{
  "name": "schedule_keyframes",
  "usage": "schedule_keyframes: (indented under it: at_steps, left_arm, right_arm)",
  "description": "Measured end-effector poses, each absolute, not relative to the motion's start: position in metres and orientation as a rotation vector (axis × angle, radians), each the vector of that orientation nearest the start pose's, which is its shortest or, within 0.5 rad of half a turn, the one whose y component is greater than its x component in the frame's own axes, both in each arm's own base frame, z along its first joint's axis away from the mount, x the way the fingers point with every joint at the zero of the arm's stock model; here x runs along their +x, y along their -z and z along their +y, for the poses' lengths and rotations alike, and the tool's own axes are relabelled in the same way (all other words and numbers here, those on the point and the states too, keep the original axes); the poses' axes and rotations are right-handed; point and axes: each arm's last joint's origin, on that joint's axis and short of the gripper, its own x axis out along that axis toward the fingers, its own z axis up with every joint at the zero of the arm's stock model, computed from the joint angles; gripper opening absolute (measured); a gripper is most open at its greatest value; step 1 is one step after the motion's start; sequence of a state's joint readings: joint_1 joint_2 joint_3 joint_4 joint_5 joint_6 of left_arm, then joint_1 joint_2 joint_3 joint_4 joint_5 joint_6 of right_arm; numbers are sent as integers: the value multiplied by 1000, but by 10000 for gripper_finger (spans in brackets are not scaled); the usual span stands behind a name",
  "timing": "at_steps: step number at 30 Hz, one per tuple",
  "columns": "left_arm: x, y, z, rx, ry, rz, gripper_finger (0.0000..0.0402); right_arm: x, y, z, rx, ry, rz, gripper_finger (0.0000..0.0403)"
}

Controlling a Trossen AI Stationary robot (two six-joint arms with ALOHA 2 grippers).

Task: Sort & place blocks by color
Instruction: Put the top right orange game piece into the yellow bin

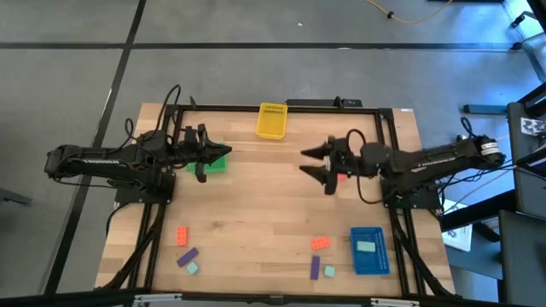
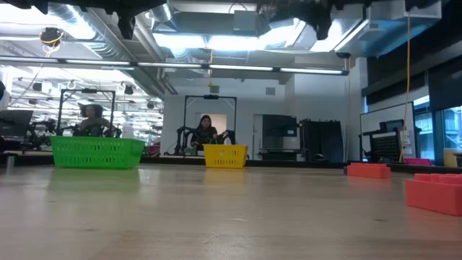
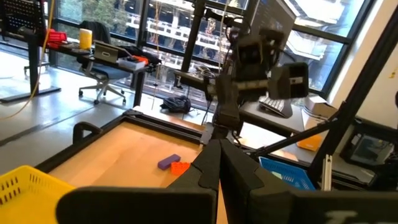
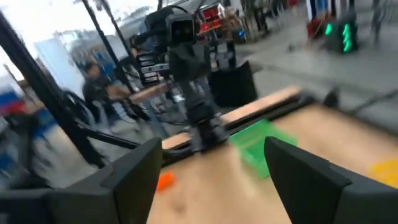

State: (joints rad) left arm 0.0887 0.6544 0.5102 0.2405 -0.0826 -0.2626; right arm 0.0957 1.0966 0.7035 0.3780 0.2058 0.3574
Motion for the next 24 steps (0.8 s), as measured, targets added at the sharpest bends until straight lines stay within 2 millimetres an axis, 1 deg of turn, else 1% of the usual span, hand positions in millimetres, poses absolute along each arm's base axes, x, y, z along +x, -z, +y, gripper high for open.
schedule_keyframes:
  at_steps: [2, 3, 5, 7, 10, 15, 19, 24]
  left_arm:
    - [157, -298, 16, -261, -150, -123, 0]
    - [156, -299, 16, -261, -144, -125, 0]
    - [155, -299, 16, -260, -133, -130, 0]
    - [155, -300, 15, -260, -129, -132, 0]
    - [155, -300, 15, -258, -130, -132, 0]
    - [155, -300, 15, -257, -130, -131, 0]
    - [155, -300, 16, -257, -134, -132, 0]
    - [155, -300, 16, -257, -137, -132, 0]
  right_arm:
    - [245, -305, 11, 219, 172, -12, 275]
    - [245, -307, 9, 185, 214, -19, 272]
    - [245, -310, 6, 231, 276, -44, 267]
    - [245, -310, 5, 236, 292, -39, 266]
    - [245, -307, 6, 208, 269, -1, 266]
    - [245, -299, 5, 238, 216, 83, 259]
    - [246, -298, 6, 240, 173, 94, 239]
    - [246, -298, 7, 234, 144, 98, 198]
